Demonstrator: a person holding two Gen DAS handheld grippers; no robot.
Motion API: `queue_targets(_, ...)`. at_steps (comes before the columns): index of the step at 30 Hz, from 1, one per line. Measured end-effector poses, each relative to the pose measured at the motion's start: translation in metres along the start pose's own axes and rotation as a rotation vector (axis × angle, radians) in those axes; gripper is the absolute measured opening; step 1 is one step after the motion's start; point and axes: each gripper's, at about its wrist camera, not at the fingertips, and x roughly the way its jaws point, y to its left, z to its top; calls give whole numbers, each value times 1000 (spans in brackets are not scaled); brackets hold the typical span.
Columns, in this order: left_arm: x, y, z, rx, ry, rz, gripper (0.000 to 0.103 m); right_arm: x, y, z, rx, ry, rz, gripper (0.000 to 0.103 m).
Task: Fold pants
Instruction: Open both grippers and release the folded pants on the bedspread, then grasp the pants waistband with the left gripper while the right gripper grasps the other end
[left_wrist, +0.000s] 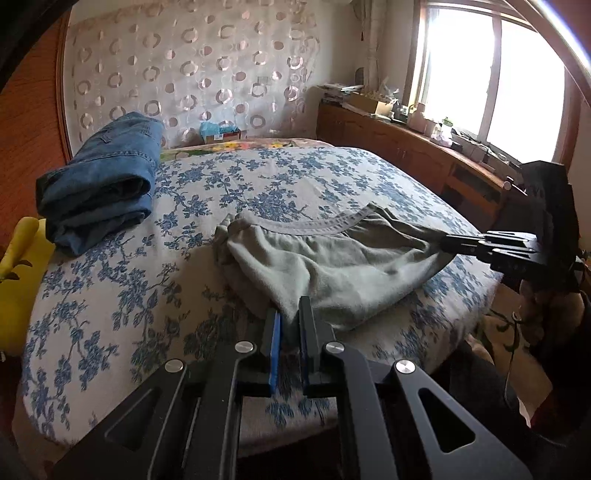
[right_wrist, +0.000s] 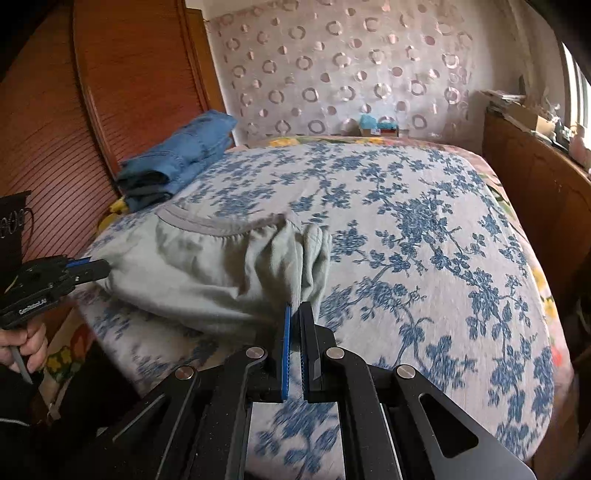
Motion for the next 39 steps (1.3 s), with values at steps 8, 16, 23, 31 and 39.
queue_targets(8,-9,0,-9,-1,21,10,10,-24,7,-9,10,-18,47,4)
queue_targets(16,-9,1,-7,-10,14,9,36,-26,10,-6,8,-28,29,4)
queue_targets(23,-9,3,-2,-30,-5,28,49,-19,14,-6,3,-10,8,11)
queue_targets(31,-4,8,0,-60,-18,53,79,-8,14,-5,9,11,-17,45)
queue_targets(39,2,13,-1,-73,-4,85,79,0,10,-4,14,18,-26,53)
